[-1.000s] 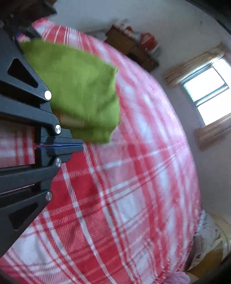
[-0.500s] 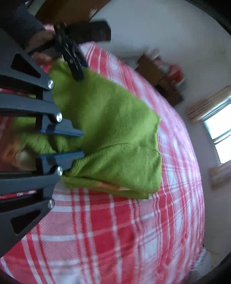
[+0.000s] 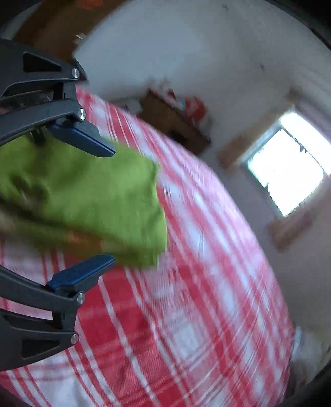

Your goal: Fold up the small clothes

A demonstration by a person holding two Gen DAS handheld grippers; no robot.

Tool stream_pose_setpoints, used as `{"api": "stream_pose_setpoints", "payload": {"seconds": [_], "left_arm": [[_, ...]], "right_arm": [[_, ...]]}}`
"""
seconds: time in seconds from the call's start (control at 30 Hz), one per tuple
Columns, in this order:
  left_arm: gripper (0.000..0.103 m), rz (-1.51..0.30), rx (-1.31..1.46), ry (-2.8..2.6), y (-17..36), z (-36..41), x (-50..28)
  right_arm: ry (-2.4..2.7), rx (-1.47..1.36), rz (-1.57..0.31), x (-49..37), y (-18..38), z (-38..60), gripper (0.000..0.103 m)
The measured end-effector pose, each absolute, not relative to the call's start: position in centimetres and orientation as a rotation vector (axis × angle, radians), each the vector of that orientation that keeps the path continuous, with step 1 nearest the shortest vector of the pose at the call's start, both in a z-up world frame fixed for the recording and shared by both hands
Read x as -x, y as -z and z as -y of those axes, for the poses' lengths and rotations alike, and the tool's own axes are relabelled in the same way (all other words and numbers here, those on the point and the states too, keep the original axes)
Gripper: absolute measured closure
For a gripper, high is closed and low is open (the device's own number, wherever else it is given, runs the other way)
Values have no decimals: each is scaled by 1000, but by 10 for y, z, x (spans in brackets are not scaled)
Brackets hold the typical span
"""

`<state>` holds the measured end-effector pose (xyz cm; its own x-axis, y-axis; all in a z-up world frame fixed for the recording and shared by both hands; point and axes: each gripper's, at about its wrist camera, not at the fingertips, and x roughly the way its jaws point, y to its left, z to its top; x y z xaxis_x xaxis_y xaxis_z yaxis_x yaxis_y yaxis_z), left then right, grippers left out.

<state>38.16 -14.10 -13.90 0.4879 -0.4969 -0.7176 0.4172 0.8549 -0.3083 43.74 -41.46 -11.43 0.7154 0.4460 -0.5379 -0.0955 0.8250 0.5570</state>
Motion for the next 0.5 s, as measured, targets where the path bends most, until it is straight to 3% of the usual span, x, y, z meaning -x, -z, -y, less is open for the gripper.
{"api": "stream_pose_setpoints", "payload": {"seconds": [0.3,0.33,0.37,0.4,0.43,0.5], "left_arm": [[0,-907,101,571,139,143,-383],[0,-908,101,574,139,143,-383],[0,-909,101,578,139,143,-383],[0,-908,102,583,139,143,-383],[3,-908,104,592,138,143,-383],[9,-910,109,618,137,144,-383]], "right_arm": [[-271,-490,-844,-481,154,413,26],[-283,-498,-848,-485,155,412,29],[-297,-504,-851,-486,156,410,41],[-319,-512,-860,-489,158,408,46],[-328,-519,-869,-491,160,406,48],[-354,-544,-872,-493,164,406,65]]}}
